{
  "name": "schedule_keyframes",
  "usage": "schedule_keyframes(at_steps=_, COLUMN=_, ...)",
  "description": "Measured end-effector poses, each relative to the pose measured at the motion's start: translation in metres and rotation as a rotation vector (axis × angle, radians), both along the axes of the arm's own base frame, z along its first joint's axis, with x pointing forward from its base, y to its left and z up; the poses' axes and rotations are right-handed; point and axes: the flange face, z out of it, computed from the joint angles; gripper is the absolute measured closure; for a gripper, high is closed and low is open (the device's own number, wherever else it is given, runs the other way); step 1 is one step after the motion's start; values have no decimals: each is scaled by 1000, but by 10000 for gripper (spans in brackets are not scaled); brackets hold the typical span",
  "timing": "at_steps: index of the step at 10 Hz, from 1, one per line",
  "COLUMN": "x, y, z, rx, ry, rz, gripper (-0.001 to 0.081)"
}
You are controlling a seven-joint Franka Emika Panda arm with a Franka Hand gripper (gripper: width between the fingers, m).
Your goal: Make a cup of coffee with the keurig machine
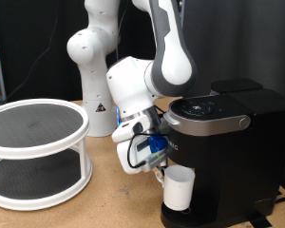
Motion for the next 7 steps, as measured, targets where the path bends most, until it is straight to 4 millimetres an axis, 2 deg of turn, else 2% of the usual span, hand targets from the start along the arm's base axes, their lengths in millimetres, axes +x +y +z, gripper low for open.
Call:
schedule_keyframes(at_steps=5, x=4, y=4, z=-6, rx=15, ry=0, rz=-6, gripper=732)
schedule_keyframes(at_steps=7, x=4, y=4, z=-6, rx=18, ry=0, rz=-4, gripper=465)
